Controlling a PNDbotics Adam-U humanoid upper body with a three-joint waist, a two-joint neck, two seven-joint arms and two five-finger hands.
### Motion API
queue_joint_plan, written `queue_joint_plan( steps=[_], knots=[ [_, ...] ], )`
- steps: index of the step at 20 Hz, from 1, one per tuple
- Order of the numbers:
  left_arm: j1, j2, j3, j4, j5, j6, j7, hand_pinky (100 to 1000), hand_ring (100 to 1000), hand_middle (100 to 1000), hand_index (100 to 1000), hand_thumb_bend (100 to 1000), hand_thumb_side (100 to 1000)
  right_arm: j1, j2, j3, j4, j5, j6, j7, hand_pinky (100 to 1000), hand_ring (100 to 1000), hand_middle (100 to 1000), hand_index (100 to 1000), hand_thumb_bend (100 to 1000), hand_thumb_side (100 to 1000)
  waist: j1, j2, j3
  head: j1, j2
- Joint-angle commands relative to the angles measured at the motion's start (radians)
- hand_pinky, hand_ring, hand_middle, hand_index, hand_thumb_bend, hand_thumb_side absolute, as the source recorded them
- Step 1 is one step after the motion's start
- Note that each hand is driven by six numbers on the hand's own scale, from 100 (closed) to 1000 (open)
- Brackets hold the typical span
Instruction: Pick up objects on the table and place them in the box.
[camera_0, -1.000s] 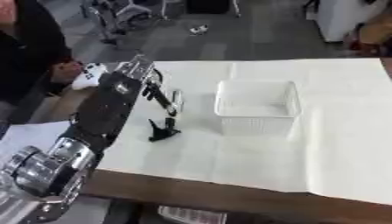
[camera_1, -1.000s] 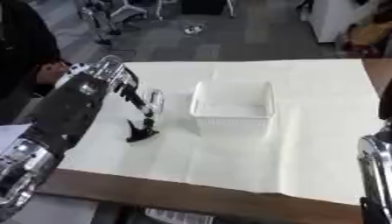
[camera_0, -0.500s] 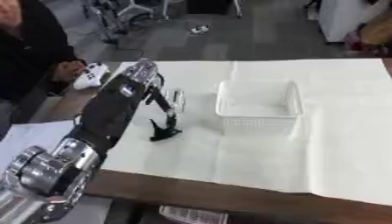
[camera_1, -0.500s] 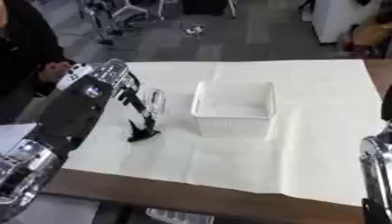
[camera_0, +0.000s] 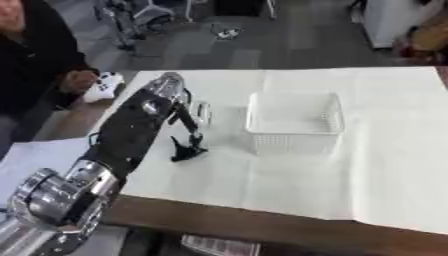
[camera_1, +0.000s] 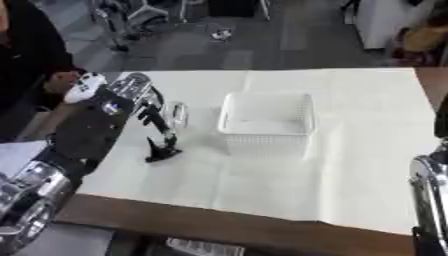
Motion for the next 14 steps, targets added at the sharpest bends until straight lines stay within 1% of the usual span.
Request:
queue_joint_plan(
  steps=[1, 4, 6, 9, 10, 14],
  knots=[
    [-0.017, 0.012, -0.001, -0.006, -0.016, -0.011, 0.014, 683, 845, 757, 774, 386, 1000, -0.019, 0.002, 0.001, -0.013, -0.004, -0.005, 0.001, 432, 530, 569, 825, 252, 1000, -0.002, -0.017, 0.0, 0.016, -0.005],
    [-0.01, 0.009, 0.001, -0.003, -0.016, -0.012, 0.034, 786, 916, 807, 821, 381, 1000, -0.019, 0.002, 0.001, -0.013, -0.004, -0.004, 0.0, 432, 530, 569, 825, 254, 1000, -0.002, -0.016, -0.001, 0.016, -0.007],
    [-0.009, 0.009, 0.003, -0.001, -0.015, -0.008, 0.046, 825, 953, 844, 852, 377, 1000, -0.018, 0.001, 0.001, -0.013, -0.003, -0.004, 0.0, 431, 529, 569, 825, 254, 1000, -0.002, -0.016, 0.0, 0.018, -0.007],
    [-0.01, 0.01, 0.006, -0.002, -0.01, 0.002, 0.065, 856, 980, 873, 877, 359, 1000, -0.017, 0.001, 0.002, -0.013, -0.003, -0.003, 0.001, 430, 529, 569, 825, 256, 1000, -0.002, -0.016, 0.0, 0.02, -0.006],
    [-0.011, 0.012, 0.008, -0.003, -0.007, 0.008, 0.073, 853, 978, 875, 877, 349, 1000, -0.017, 0.001, 0.001, -0.013, -0.003, -0.003, 0.001, 430, 529, 569, 825, 256, 1000, -0.002, -0.016, 0.0, 0.021, -0.006],
    [-0.016, 0.022, 0.014, -0.007, -0.012, 0.042, 0.098, 853, 988, 907, 893, 359, 1000, -0.015, 0.0, 0.002, -0.013, -0.003, -0.002, 0.001, 430, 529, 569, 825, 256, 1000, -0.002, -0.018, 0.0, 0.027, -0.007]
  ],
)
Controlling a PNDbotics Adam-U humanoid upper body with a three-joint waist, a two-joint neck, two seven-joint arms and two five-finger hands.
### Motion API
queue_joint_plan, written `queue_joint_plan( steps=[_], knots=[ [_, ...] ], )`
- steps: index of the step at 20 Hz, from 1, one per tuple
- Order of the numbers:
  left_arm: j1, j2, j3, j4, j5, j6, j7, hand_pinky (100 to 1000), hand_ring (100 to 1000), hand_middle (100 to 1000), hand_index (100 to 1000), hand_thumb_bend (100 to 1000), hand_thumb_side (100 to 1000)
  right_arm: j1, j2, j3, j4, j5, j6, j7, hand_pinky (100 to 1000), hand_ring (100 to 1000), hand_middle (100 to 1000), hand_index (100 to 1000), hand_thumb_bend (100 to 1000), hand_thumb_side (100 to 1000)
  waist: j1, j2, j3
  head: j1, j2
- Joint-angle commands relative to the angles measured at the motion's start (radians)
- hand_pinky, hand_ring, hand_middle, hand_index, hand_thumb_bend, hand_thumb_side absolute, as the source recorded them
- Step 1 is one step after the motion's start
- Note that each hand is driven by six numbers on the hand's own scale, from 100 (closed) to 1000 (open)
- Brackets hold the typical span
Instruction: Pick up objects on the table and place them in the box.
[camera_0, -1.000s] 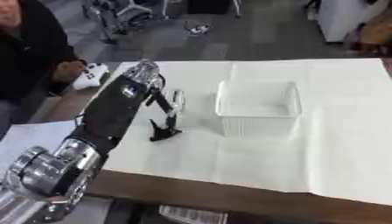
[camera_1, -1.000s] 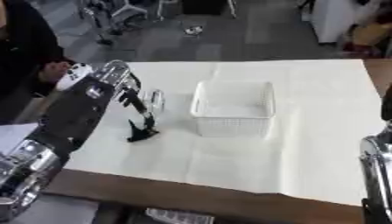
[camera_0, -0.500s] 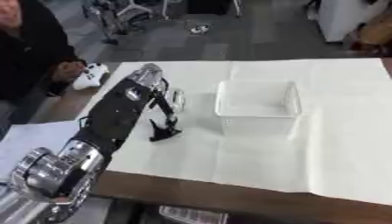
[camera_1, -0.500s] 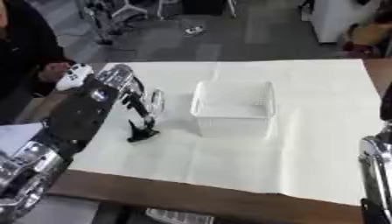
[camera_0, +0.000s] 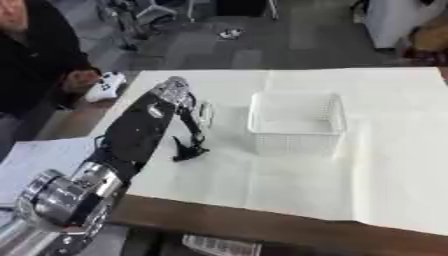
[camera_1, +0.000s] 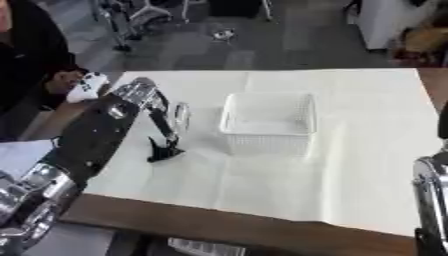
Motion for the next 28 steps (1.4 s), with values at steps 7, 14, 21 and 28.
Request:
queue_joint_plan(
  steps=[7, 14, 21, 28],
  knots=[
    [-0.049, 0.047, 0.029, -0.017, -0.068, 0.074, 0.041, 927, 1000, 987, 951, 392, 1000, -0.013, -0.001, 0.002, -0.013, -0.003, -0.001, 0.002, 430, 529, 569, 825, 256, 1000, -0.001, -0.02, 0.002, 0.028, -0.011],
    [-0.034, 0.042, 0.045, -0.027, -0.007, 0.059, 0.212, 1000, 1000, 1000, 1000, 298, 1000, -0.014, 0.0, 0.001, -0.013, -0.002, -0.001, 0.001, 431, 529, 569, 825, 252, 1000, -0.002, -0.02, 0.002, 0.032, -0.017],
    [-0.007, 0.039, 0.04, 0.019, 0.077, 0.027, 0.321, 1000, 1000, 1000, 1000, 325, 1000, -0.016, 0.0, 0.001, -0.013, -0.002, -0.001, 0.0, 430, 529, 569, 825, 256, 1000, -0.004, -0.017, 0.003, 0.03, -0.021],
    [0.003, 0.031, 0.038, 0.032, 0.066, 0.033, 0.278, 1000, 1000, 1000, 1000, 342, 1000, -0.017, 0.001, 0.001, -0.013, -0.001, -0.002, 0.0, 430, 529, 569, 825, 254, 1000, -0.005, -0.017, 0.003, 0.033, -0.022]
  ],
)
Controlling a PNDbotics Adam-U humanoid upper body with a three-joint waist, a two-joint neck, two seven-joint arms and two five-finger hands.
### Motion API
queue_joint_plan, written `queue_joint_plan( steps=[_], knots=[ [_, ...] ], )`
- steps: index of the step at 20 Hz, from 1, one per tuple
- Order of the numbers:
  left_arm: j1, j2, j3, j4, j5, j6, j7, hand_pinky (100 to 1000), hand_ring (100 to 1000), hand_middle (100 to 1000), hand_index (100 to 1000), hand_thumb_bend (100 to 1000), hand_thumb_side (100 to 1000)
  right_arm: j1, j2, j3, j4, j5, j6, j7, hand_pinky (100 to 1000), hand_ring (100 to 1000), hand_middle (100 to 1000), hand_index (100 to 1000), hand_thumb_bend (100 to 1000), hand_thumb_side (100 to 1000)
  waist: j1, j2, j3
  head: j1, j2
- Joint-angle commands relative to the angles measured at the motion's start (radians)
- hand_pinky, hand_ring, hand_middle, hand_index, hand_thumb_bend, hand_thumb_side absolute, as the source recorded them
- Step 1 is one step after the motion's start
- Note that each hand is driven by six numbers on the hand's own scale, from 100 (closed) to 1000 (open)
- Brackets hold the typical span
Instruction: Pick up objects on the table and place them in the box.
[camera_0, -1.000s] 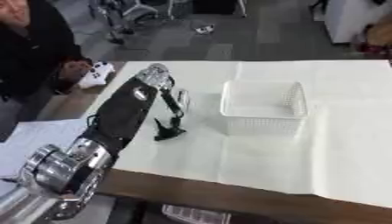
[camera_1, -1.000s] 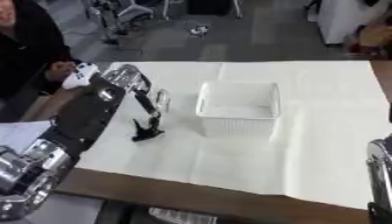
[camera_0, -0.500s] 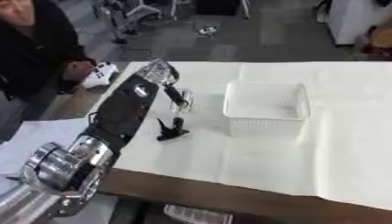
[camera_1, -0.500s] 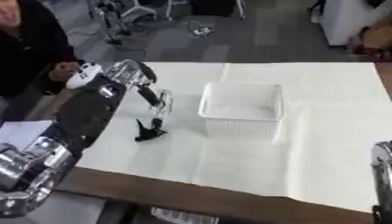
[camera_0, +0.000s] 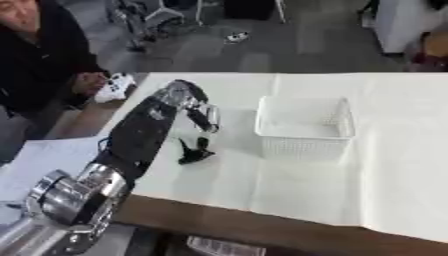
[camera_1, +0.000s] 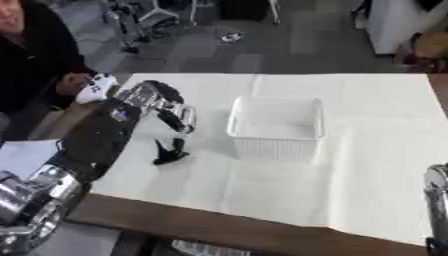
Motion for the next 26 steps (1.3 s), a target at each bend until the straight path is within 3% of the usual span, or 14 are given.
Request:
queue_joint_plan(
  steps=[1, 6, 12, 16, 20, 26],
  knots=[
    [-0.008, 0.019, 0.002, -0.004, 0.001, -0.001, -0.007, 1000, 1000, 1000, 1000, 348, 1000, -0.017, 0.001, 0.001, -0.013, -0.001, -0.002, 0.0, 430, 529, 569, 825, 254, 1000, -0.004, -0.015, 0.002, 0.01, -0.013],
    [0.001, 0.018, 0.0, 0.003, -0.007, -0.012, -0.007, 1000, 1000, 1000, 1000, 421, 1000, -0.018, 0.002, 0.001, -0.013, 0.0, -0.002, -0.001, 430, 529, 569, 825, 253, 1000, -0.004, -0.015, 0.001, 0.01, -0.013],
    [0.002, 0.017, -0.002, 0.012, -0.043, -0.01, -0.036, 926, 1000, 1000, 1000, 613, 1000, -0.018, 0.001, 0.001, -0.013, 0.0, -0.001, 0.0, 430, 529, 569, 825, 254, 1000, -0.005, -0.015, 0.002, 0.012, -0.011],
    [0.008, 0.012, -0.002, 0.017, -0.057, -0.016, -0.059, 917, 1000, 1000, 1000, 690, 1000, -0.018, 0.001, 0.001, -0.013, 0.0, -0.001, -0.001, 430, 529, 569, 825, 253, 1000, -0.005, -0.014, 0.002, 0.013, -0.011],
    [0.016, 0.007, -0.003, 0.018, -0.063, -0.026, -0.059, 937, 1000, 1000, 1000, 697, 1000, -0.018, 0.002, 0.001, -0.013, 0.001, -0.001, -0.001, 430, 529, 568, 825, 253, 1000, -0.005, -0.013, 0.002, 0.014, -0.01],
    [0.032, -0.003, -0.002, 0.024, -0.06, -0.039, -0.028, 923, 1000, 1000, 1000, 585, 1000, -0.019, 0.002, 0.0, -0.013, 0.001, -0.001, -0.001, 430, 529, 568, 825, 253, 1000, -0.006, -0.013, 0.002, 0.016, -0.009]
  ],
)
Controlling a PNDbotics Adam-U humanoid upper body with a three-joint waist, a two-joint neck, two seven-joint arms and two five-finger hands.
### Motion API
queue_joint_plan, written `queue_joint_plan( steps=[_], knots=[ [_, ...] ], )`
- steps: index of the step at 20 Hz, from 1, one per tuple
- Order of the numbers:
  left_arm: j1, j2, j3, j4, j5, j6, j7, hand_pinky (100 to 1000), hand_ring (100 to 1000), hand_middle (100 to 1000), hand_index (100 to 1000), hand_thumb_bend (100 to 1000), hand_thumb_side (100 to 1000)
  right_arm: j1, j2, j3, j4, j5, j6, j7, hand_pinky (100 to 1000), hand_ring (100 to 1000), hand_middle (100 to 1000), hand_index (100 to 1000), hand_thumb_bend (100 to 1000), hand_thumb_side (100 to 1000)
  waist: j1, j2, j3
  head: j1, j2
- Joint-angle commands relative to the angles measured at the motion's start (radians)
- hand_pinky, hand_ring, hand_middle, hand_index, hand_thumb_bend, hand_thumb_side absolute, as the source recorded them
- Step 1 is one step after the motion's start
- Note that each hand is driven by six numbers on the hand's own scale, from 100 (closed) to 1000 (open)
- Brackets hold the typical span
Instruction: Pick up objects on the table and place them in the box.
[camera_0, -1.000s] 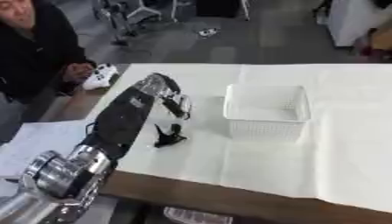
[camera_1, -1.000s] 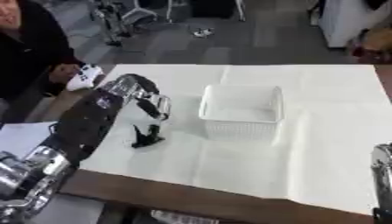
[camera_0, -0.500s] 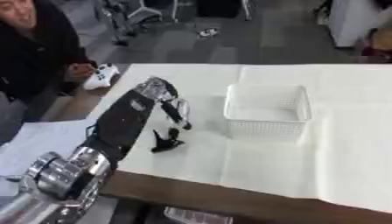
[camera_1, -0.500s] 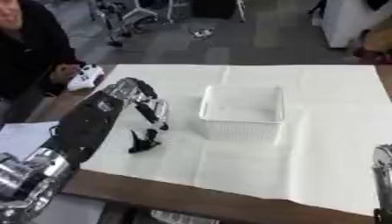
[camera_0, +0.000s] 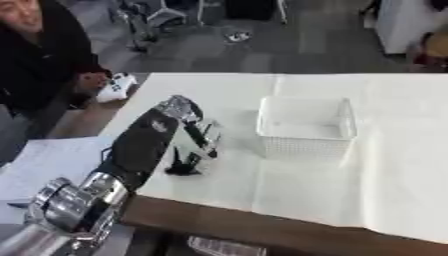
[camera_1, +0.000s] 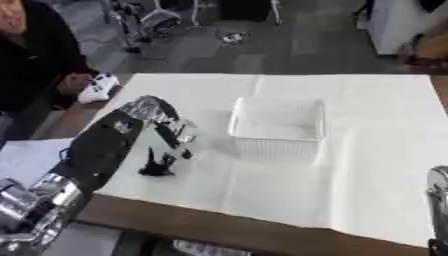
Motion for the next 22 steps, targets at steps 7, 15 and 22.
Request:
queue_joint_plan(
  steps=[7, 15, 22],
  knots=[
    [-0.003, 0.005, 0.003, 0.003, 0.016, 0.003, 0.001, 818, 954, 939, 929, 230, 807, -0.02, 0.003, 0.0, -0.013, 0.001, -0.002, -0.002, 430, 529, 568, 825, 251, 1000, -0.005, -0.012, 0.001, 0.01, -0.008],
    [-0.004, 0.008, -0.001, -0.006, 0.075, 0.038, 0.064, 540, 659, 626, 693, 100, 583, -0.019, 0.003, 0.001, -0.013, 0.002, -0.001, -0.001, 430, 528, 568, 825, 251, 1000, -0.004, -0.014, 0.0, 0.014, -0.007],
    [-0.005, 0.01, -0.004, -0.015, 0.097, 0.045, 0.111, 118, 364, 241, 262, 100, 553, -0.018, 0.004, 0.001, -0.013, 0.002, -0.001, -0.001, 430, 528, 568, 825, 251, 1000, -0.004, -0.014, 0.0, 0.024, -0.005]
  ],
)
